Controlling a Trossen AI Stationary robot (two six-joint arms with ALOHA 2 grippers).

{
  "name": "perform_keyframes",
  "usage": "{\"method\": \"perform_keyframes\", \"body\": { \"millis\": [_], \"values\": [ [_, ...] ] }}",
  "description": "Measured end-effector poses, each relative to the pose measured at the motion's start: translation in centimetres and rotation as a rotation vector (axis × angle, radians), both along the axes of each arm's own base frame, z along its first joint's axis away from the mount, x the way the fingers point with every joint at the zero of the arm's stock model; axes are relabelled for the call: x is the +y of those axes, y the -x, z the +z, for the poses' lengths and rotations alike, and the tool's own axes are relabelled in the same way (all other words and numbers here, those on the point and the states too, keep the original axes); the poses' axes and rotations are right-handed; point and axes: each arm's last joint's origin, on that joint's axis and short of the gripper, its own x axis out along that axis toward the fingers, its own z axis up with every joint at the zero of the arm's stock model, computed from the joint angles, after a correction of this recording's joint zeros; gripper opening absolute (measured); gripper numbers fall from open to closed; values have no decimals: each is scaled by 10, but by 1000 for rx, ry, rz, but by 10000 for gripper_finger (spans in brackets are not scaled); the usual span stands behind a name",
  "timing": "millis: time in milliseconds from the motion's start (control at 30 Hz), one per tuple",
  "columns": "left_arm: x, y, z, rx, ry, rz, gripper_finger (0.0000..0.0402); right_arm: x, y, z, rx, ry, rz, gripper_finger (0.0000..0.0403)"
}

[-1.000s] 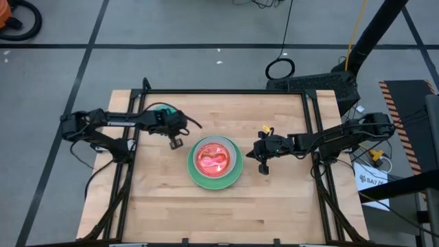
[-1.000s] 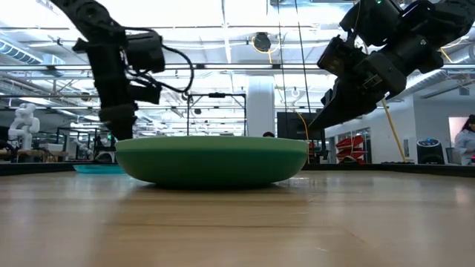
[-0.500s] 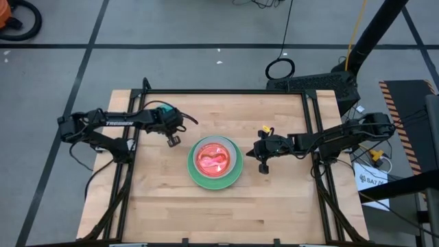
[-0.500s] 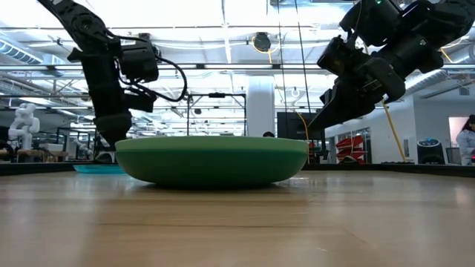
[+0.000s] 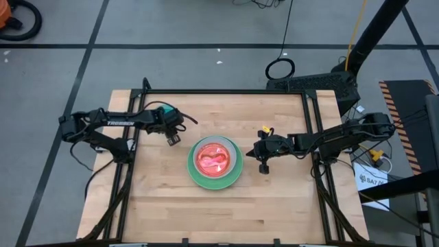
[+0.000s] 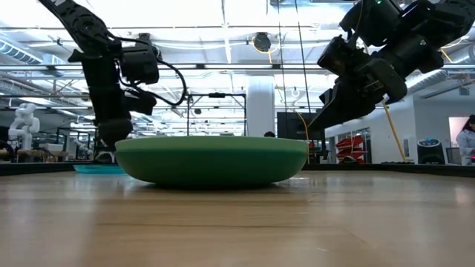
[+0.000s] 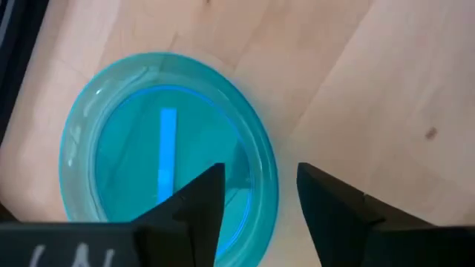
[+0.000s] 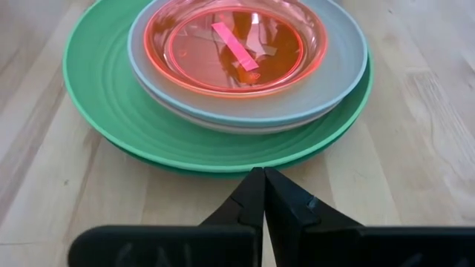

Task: Stack plastic plates
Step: Stack the blue transparent plate on the pink transparent plate

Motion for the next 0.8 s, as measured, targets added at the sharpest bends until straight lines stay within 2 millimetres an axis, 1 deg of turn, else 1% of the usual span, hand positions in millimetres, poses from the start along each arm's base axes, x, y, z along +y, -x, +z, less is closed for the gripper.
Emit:
{"method": "perform_keyframes", "body": {
  "millis": [367,600,800],
  "values": [
    [6,-6,-6,-33,-3,41,179,0,1,-2,23,-1,0,6],
    [8,-8,-18,11,15,47,179,0,2,-2,29,-6,-4,6],
    [9,-10,-23,31,0,68,179,0,2,-3,32,-10,-8,6]
  ]
}}
